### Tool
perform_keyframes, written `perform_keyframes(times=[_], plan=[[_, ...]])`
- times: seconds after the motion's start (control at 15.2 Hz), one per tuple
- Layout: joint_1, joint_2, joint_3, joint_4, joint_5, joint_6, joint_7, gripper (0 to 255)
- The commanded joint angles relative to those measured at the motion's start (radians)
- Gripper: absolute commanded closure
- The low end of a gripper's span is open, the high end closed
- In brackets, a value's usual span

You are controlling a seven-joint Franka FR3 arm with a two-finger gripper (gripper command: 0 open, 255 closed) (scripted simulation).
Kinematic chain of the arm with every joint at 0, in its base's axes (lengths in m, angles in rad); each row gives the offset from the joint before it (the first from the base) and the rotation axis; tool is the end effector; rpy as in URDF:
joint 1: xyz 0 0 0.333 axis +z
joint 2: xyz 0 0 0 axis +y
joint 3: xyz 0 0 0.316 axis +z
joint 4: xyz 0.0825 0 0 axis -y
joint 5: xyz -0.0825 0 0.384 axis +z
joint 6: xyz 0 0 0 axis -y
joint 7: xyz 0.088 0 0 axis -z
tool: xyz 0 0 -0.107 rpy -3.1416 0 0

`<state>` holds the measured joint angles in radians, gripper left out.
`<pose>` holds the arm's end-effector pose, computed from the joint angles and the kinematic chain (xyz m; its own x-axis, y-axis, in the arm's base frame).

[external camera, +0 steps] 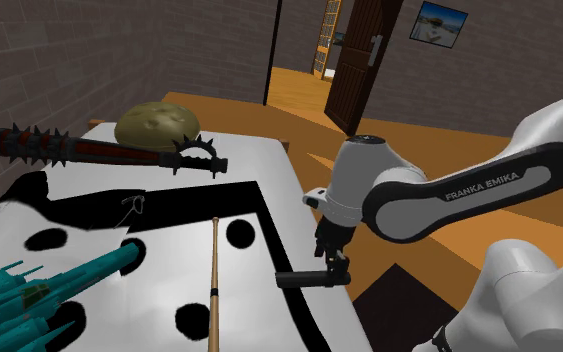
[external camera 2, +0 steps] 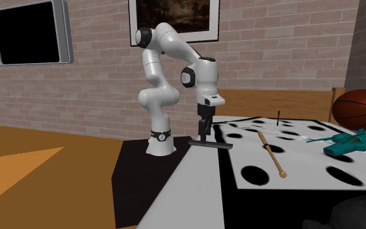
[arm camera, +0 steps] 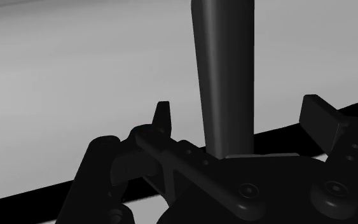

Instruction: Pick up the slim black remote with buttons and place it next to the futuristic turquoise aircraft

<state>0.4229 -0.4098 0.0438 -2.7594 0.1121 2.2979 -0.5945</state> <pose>0.3241 0.1645 0.3332 0.5563 0.8309 -0.0096 0.8277 -0.5551 -0.0816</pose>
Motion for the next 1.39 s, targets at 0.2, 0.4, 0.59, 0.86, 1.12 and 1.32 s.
perform_keyframes(times=[0.2, 0.4, 0.59, 0.86, 1.12, 1.32], plan=[[0.004, 0.04, 0.002, -0.023, 0.006, 0.064, -0.004, 0], [0.004, 0.04, 0.002, -0.022, 0.006, 0.064, -0.004, 0], [0.004, 0.04, 0.002, -0.022, 0.006, 0.063, -0.004, 0], [0.004, 0.041, 0.003, -0.021, 0.006, 0.064, -0.003, 255], [0.004, 0.04, 0.002, -0.026, 0.007, 0.066, -0.004, 255], [0.003, 0.027, 0.002, -0.017, 0.005, 0.046, -0.002, 255]])
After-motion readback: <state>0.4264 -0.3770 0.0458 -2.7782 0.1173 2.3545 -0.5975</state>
